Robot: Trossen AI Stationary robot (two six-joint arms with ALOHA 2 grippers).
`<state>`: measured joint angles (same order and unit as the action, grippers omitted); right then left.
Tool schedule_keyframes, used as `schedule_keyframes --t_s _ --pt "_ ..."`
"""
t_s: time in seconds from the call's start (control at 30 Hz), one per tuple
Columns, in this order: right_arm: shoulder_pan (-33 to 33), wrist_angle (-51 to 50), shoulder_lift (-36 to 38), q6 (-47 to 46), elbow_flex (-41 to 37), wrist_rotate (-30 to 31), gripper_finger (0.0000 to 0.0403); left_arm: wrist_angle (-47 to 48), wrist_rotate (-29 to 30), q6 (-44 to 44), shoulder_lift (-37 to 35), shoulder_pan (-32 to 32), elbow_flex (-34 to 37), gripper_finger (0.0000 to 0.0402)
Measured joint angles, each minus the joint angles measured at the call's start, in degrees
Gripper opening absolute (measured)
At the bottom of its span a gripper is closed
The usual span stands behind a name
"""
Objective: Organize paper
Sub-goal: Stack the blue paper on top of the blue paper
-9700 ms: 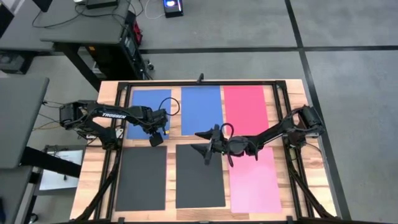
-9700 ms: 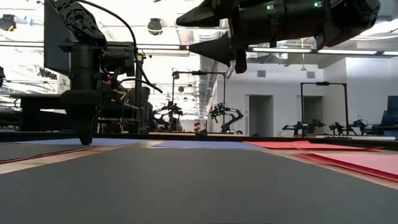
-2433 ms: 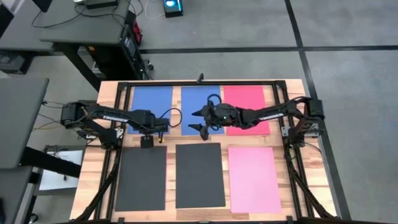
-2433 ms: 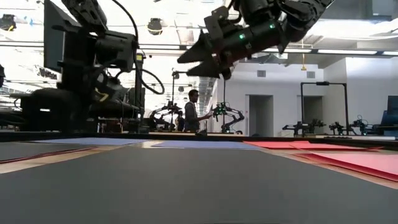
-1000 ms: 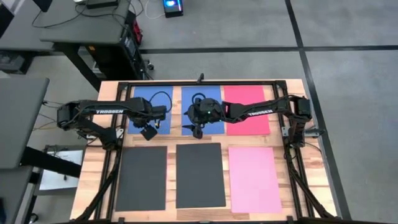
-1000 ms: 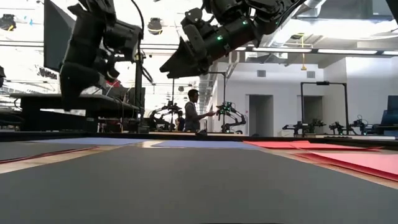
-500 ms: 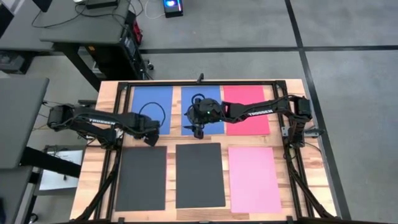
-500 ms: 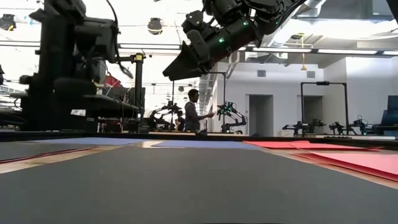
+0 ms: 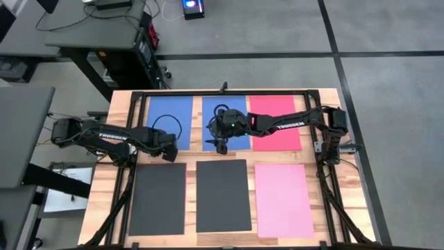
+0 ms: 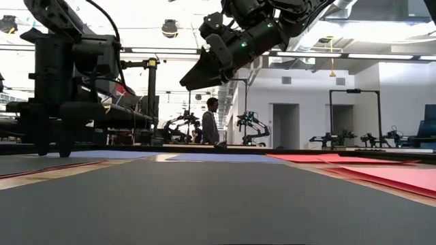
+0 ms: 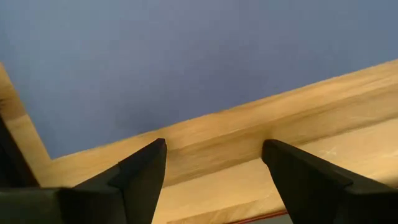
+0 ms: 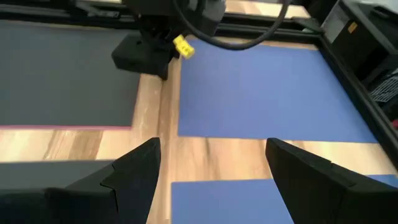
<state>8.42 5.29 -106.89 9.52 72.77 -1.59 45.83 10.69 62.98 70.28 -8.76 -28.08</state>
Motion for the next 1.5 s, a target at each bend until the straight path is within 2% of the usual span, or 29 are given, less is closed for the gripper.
schedule_keyframes --t_s 0.37,0.67,0.8,1.0,1.17,1.37,1.5 --pt "1.03 5.14 -5.63 -0.34 -0.02 -0.04 0.0279 -6.95 4.03 -4.73 0.13 -4.28 0.18 0.0258" --pt "0.26 10.26 -8.7 0.08 0.0 -0.24 0.0279 -10.44 8.03 -6.81 0.26 -4.56 0.29 0.0258" --pt "0.62 10.69 -8.7 5.42 0.49 -0.03 0.0279 -11.02 8.18 -8.4 0.28 -5.34 0.3 0.0258" --pt "0.57 5.52 -8.74 16.95 5.68 5.73 0.0279 -11.33 8.0 -9.85 0.26 -6.72 0.29 0.0258" --pt "0.62 2.14 -9.28 22.0 9.65 7.15 0.0279 -11.33 7.99 -9.91 0.26 -6.99 0.29 0.0258" --pt "0.58 -6.15 -19.1 24.08 19.98 9.68 0.0279 -12.18 7.98 -10.9 0.26 -7.01 0.3 0.0258" --pt "0.33 -13.83 -27.07 25.2 30.18 15.66 0.0279 -12.39 7.86 -11.18 0.24 -7.03 0.29 0.0258"
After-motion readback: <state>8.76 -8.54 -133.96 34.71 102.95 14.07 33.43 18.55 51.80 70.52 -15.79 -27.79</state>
